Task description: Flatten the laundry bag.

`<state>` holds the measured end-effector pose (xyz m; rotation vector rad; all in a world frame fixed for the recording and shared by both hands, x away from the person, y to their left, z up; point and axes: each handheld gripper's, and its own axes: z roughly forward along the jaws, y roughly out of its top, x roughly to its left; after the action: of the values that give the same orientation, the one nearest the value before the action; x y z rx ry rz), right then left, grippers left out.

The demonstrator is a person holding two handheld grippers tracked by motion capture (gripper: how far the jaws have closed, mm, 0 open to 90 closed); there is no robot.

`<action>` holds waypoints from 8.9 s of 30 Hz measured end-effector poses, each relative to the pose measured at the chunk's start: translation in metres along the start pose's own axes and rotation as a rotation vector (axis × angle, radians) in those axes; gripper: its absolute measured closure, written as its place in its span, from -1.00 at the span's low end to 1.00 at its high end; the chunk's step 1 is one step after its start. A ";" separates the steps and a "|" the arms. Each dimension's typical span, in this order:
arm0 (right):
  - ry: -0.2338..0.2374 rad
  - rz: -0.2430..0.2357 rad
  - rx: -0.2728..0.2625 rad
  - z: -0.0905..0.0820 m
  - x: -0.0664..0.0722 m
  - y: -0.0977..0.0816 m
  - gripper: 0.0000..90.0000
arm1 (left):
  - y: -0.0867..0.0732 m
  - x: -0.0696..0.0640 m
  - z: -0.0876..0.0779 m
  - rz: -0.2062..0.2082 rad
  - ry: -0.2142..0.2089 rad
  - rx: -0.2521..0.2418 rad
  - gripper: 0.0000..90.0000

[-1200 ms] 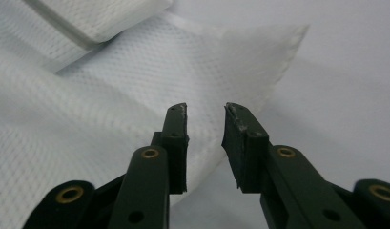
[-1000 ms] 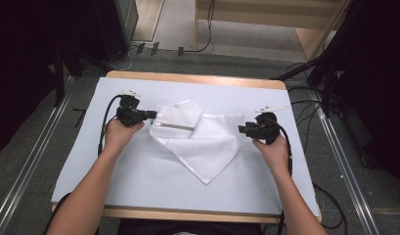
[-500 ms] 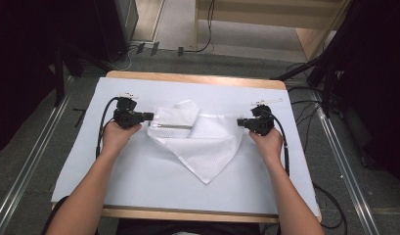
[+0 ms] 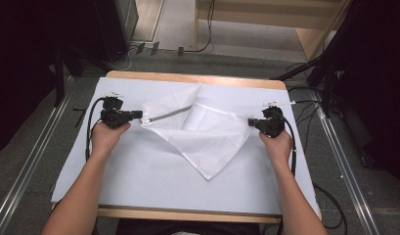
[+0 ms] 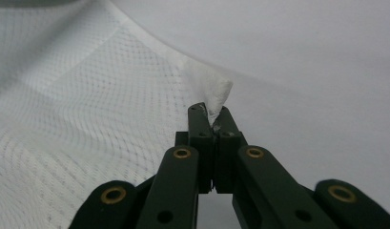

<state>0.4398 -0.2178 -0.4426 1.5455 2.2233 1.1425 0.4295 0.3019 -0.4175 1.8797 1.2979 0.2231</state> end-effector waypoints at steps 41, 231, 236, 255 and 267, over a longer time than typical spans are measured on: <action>-0.026 0.013 -0.014 0.036 -0.015 0.022 0.58 | -0.058 -0.014 -0.029 -0.008 -0.011 0.081 0.80; -0.023 -0.040 -0.011 -0.048 0.043 -0.086 0.50 | 0.040 -0.009 0.105 0.293 -0.035 0.190 0.56; -0.040 -0.028 -0.012 -0.048 0.036 -0.087 0.52 | 0.038 -0.008 0.103 0.272 -0.027 0.190 0.84; -0.141 -0.048 0.003 -0.027 0.018 -0.083 0.30 | 0.033 -0.006 0.096 0.215 -0.064 0.209 1.00; -0.124 -0.054 0.046 -0.022 0.025 -0.076 0.99 | 0.033 -0.007 0.091 0.198 -0.045 0.233 1.00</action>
<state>0.3623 -0.2185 -0.4736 1.5198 2.2101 0.9602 0.4996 0.2448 -0.4514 2.2016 1.1470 0.1356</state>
